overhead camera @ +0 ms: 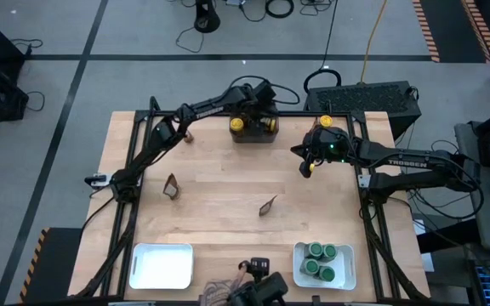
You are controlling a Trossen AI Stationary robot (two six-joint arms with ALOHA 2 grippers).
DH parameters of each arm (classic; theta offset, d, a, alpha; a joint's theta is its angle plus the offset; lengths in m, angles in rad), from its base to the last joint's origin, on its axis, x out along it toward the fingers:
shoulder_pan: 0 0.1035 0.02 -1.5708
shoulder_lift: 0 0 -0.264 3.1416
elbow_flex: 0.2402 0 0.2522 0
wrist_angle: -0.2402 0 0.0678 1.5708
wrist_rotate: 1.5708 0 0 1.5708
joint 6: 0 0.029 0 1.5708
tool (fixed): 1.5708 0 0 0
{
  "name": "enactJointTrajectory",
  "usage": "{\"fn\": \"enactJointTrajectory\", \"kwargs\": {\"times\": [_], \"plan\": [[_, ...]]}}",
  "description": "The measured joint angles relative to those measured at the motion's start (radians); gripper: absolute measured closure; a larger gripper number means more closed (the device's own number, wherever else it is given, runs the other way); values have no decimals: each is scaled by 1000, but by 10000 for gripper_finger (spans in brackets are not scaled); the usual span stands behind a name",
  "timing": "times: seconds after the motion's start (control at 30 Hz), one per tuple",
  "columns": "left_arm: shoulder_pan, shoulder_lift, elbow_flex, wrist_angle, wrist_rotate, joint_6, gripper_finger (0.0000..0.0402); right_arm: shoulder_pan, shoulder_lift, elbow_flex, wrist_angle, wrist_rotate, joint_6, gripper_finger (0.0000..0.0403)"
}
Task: Sort spices by type
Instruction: Put the bottom left yellow seasoning bottle into the gray bin
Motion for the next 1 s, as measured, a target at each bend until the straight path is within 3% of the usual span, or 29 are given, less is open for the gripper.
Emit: {"fn": "enactJointTrajectory", "kwargs": {"times": [0.17,0.47,1.0], "plan": [[25,8,0,-21,44,-16,111,0,0,0,0,0,-2,397],[82,16,0,-41,211,-94,111,0,0,0,0,0,-1,397],[86,29,0,-85,186,-74,111,-1,0,0,6,0,-2,397]]}}
